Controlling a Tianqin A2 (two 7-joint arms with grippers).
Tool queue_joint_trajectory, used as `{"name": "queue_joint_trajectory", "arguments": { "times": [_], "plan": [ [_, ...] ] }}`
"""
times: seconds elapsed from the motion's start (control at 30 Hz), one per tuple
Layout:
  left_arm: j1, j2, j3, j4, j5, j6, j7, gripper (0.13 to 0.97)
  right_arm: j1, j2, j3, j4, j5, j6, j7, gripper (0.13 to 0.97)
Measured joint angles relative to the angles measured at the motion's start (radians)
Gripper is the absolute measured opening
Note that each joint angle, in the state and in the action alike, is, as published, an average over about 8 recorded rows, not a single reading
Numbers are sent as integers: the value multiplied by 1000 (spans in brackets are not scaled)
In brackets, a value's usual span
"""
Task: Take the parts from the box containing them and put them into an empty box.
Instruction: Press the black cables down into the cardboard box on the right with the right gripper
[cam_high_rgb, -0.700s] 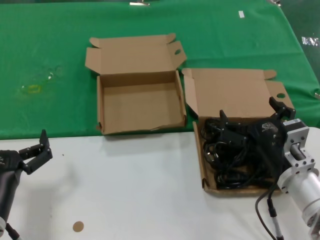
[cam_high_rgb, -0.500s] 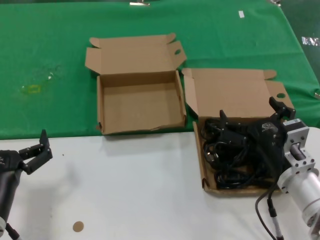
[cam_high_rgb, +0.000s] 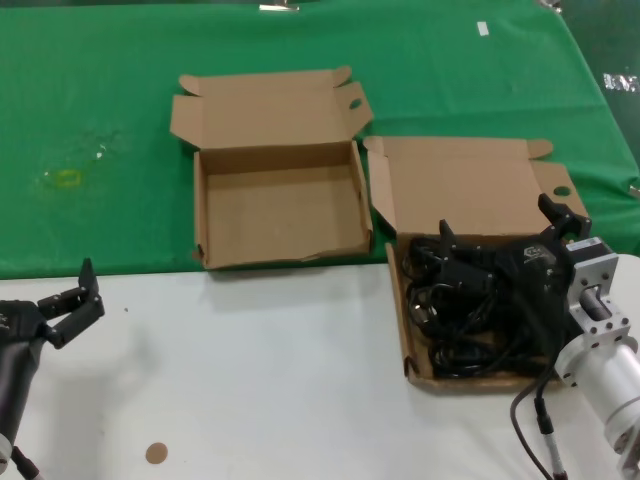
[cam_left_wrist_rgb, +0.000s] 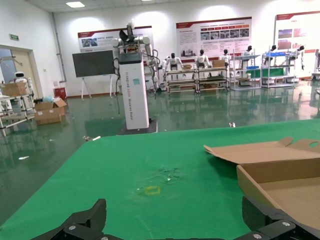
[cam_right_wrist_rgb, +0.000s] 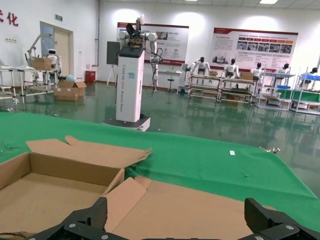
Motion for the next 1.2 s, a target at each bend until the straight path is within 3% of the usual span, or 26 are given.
{"name": "queue_joint_trajectory", "arguments": {
  "times": [0.33, 0.63, 0.9, 1.2],
  "plan": [
    [0, 0, 0, 0, 0, 0, 0, 920, 0, 0, 0, 0, 0, 0, 0, 966],
    [0, 0, 0, 0, 0, 0, 0, 803, 2, 13, -11, -4, 8, -1, 12, 966],
    [0, 0, 0, 0, 0, 0, 0, 615, 12, 80, -63, 5, 27, 13, 34, 966],
    [0, 0, 0, 0, 0, 0, 0, 395, 81, 316, -211, 34, 95, 21, 104, 966]
  ]
}}
